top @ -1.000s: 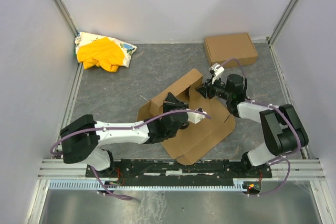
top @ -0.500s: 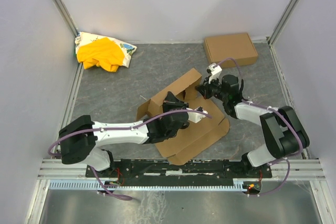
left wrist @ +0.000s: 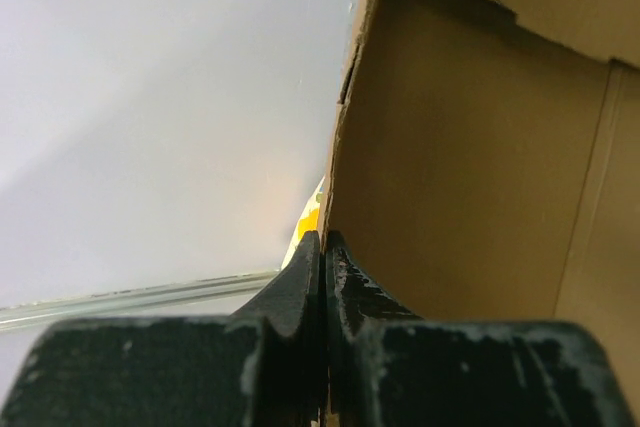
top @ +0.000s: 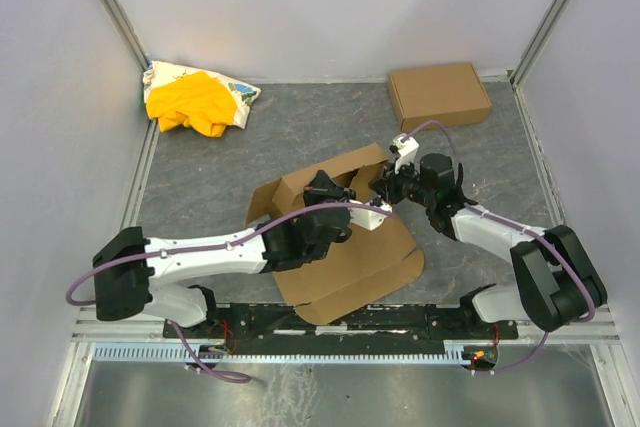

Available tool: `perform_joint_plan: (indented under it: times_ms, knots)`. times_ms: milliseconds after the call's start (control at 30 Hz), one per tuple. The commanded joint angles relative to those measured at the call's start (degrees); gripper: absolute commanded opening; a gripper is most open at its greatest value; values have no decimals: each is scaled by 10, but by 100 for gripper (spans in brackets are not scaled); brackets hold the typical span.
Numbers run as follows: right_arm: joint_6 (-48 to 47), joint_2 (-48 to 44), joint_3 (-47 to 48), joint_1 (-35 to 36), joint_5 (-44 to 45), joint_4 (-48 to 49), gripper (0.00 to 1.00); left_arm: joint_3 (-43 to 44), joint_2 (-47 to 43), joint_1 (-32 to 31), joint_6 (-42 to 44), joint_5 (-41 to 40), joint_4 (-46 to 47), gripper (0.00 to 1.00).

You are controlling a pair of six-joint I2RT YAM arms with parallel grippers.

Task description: Fold the paper box

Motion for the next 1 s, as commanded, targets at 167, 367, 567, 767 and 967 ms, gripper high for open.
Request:
perform_joint_plan:
  times_ms: [167,367,567,767,967]
  knots:
    - [35,-32,-24,28,-121,54,42,25,-59,-6,-75,91,-26,3]
    - [67,-44,-52,27,-122,109,43,4,-76,-6,-96,92,-28,3]
    - [117,-35,-91,29,-102,199,42,-22,-94,-8,-113,93,-42,3]
    - [134,-59,-132,32,-52,219,43,-78,-88,-17,-118,70,-60,3]
    - [135,-84,-152,42,-30,222,43,-108,-90,-22,-143,59,-45,3]
